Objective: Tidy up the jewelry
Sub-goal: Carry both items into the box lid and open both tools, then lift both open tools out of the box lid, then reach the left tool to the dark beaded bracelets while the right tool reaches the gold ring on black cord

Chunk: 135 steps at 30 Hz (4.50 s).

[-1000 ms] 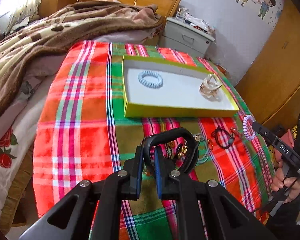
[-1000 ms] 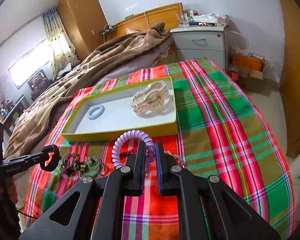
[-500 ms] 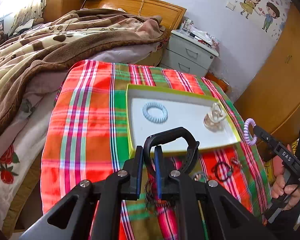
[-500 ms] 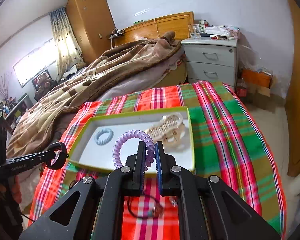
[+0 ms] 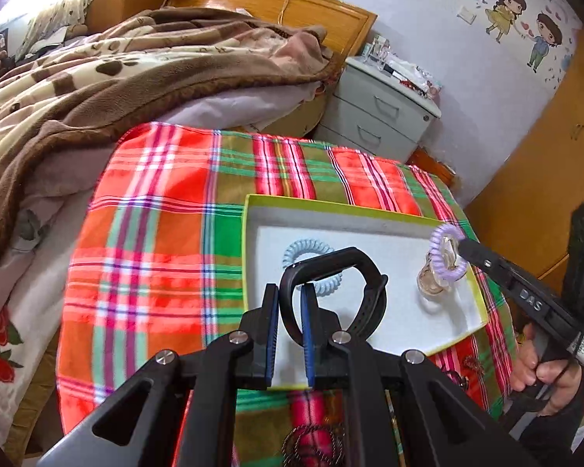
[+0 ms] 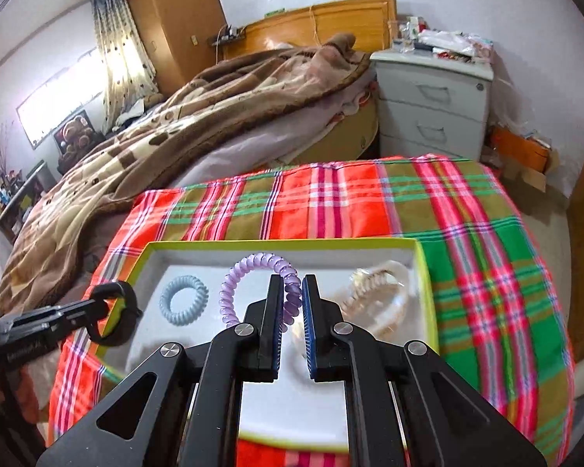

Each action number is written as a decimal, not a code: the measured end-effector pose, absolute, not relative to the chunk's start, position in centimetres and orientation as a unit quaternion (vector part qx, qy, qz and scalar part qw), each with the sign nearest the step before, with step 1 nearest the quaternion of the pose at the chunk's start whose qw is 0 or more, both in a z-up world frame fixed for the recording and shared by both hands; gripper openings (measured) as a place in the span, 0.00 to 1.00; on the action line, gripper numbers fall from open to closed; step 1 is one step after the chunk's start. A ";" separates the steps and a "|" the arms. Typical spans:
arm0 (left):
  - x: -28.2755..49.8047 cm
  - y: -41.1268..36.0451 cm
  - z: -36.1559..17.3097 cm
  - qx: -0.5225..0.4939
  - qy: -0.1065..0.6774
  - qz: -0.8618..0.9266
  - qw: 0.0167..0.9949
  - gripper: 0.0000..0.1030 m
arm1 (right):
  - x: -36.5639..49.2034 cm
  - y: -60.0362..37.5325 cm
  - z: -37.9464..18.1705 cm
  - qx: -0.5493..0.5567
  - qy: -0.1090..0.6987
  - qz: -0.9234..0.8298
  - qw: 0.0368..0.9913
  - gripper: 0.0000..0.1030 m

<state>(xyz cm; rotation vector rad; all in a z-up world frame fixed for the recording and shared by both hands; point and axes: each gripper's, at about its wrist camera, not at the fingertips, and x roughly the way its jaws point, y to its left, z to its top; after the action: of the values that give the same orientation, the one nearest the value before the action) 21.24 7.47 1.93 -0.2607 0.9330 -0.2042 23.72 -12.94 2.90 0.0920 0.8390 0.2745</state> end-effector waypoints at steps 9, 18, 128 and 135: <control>23.8 6.0 -0.3 -0.120 0.476 -0.099 0.866 0.11 | 26.9 -10.6 0.3 0.031 0.443 0.142 0.885 0.10; 24.9 5.8 -1.6 -0.117 0.492 -0.092 0.858 0.12 | 28.4 -9.8 -1.2 0.013 0.469 0.139 0.872 0.10; 10.3 4.1 -0.4 -0.088 0.472 -0.160 0.862 0.36 | 9.8 -12.6 -1.0 0.032 0.404 0.237 0.883 0.22; 10.9 0.6 -1.0 -0.021 0.477 -0.187 0.858 0.36 | 9.0 -13.7 -0.9 0.046 0.401 0.231 0.885 0.22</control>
<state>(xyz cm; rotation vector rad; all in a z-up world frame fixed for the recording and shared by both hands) 10.91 0.56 -0.99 -0.0442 1.0028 -0.3919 9.00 -13.70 -0.89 0.0962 0.8340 0.4796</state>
